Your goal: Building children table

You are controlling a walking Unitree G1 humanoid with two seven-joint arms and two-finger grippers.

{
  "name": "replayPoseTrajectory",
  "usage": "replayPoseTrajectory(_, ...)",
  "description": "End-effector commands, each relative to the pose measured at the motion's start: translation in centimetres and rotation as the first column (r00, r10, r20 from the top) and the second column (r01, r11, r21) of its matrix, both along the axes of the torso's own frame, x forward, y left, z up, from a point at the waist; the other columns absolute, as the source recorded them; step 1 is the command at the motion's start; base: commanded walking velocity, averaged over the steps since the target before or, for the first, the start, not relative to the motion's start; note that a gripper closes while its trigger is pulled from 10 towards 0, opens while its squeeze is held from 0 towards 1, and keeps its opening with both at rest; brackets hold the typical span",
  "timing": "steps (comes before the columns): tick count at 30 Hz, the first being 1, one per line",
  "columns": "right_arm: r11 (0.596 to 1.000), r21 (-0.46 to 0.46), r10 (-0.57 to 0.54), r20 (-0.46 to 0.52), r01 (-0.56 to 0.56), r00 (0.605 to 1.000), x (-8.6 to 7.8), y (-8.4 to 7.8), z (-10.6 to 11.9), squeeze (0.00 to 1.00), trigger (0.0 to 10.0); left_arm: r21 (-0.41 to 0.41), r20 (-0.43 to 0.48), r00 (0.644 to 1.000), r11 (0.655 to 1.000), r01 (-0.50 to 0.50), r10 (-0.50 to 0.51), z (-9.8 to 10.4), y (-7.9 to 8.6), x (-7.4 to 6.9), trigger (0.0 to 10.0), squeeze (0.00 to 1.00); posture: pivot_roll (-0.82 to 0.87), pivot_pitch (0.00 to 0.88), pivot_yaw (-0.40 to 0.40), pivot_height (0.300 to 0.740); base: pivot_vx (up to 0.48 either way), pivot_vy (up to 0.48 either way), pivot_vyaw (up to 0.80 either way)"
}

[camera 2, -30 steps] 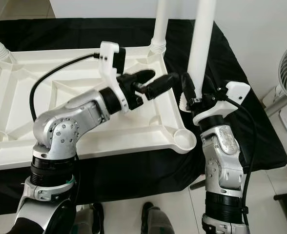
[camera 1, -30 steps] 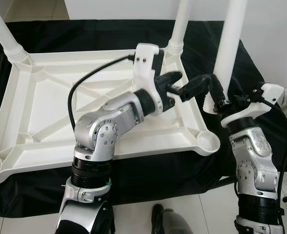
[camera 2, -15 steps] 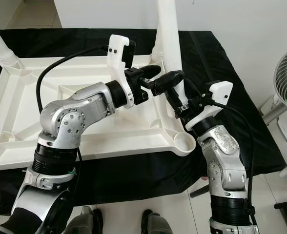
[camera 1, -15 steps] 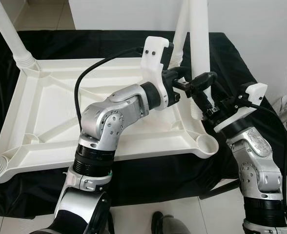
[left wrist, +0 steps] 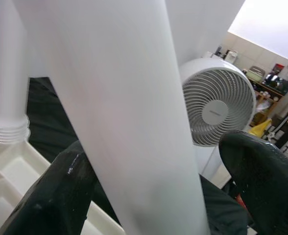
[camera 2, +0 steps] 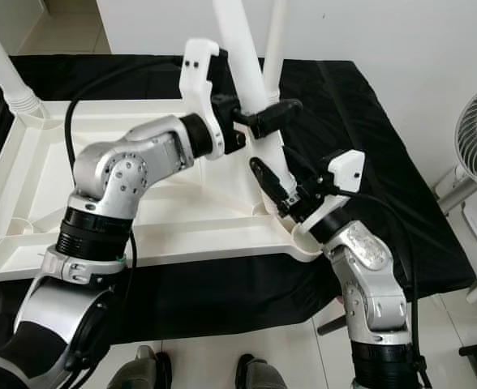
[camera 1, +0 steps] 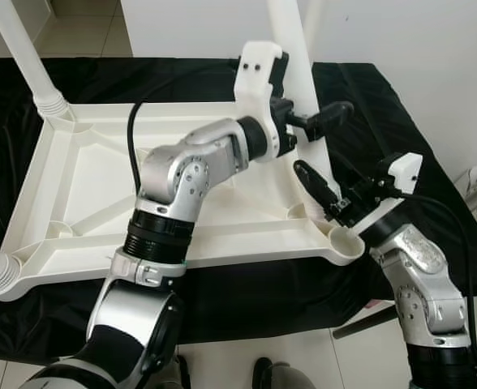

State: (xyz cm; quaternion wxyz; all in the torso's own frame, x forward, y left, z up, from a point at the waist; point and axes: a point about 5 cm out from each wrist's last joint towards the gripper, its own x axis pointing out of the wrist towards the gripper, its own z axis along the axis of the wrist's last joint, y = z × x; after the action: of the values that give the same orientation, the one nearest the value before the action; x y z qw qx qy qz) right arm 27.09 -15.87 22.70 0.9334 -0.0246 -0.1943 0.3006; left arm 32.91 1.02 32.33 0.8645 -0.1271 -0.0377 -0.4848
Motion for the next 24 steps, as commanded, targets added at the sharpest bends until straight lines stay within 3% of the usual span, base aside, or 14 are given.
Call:
replayPoseTrajectory(1,1.000,-0.013,0.004,0.027,-0.004,1.000,-0.4,0.0,0.4,0.00,10.0,-0.008,0.024,0.996,0.997,0.083,-0.082,0.2,-0.4,-0.4,10.0,0.00,0.01,0.119,-0.017,0.740,0.000,0.000,0.00)
replayPoseTrajectory(10,1.000,-0.017,-0.010,0.012,0.010,1.000,-1.1,-0.2,-0.1,0.00,10.0,-0.001,0.039,0.998,0.998,0.058,-0.058,1.0,0.6,0.6,10.0,0.00,0.01,0.114,-0.011,0.740,0.000,0.000,0.00)
replayPoseTrajectory(11,1.000,-0.021,-0.013,0.007,0.013,1.000,-1.3,-0.3,-0.3,0.00,10.0,0.002,0.050,0.996,0.998,0.067,-0.067,1.3,0.7,0.7,8.0,0.00,0.01,0.114,-0.011,0.740,0.000,0.000,0.00)
replayPoseTrajectory(12,1.000,-0.021,-0.013,0.007,0.013,1.000,-1.3,-0.3,-0.3,0.00,10.0,0.002,0.050,0.996,0.998,0.067,-0.067,1.3,0.7,0.7,8.0,0.00,0.01,0.114,-0.011,0.740,0.000,0.000,0.00)
replayPoseTrajectory(13,1.000,-0.027,-0.014,0.005,0.014,1.000,-1.5,-0.3,-0.4,0.00,10.0,0.007,0.061,0.996,0.997,0.072,-0.072,1.5,0.7,0.7,0.7,0.00,0.01,0.114,-0.011,0.740,0.000,0.000,0.00)
replayPoseTrajectory(14,0.999,-0.032,-0.012,0.002,0.012,1.000,-1.6,-0.3,-0.4,0.00,10.0,-0.007,0.059,0.995,0.996,0.083,-0.083,1.8,0.7,0.7,0.0,0.00,0.01,0.115,-0.008,0.740,0.000,0.000,0.00)
replayPoseTrajectory(24,0.997,-0.076,0.005,-0.030,-0.008,1.000,-2.2,-0.6,-0.8,0.00,10.0,-0.032,0.113,0.987,0.992,0.119,-0.115,3.2,0.5,0.0,0.0,0.00,0.01,0.126,-0.012,0.740,0.000,0.000,0.00)
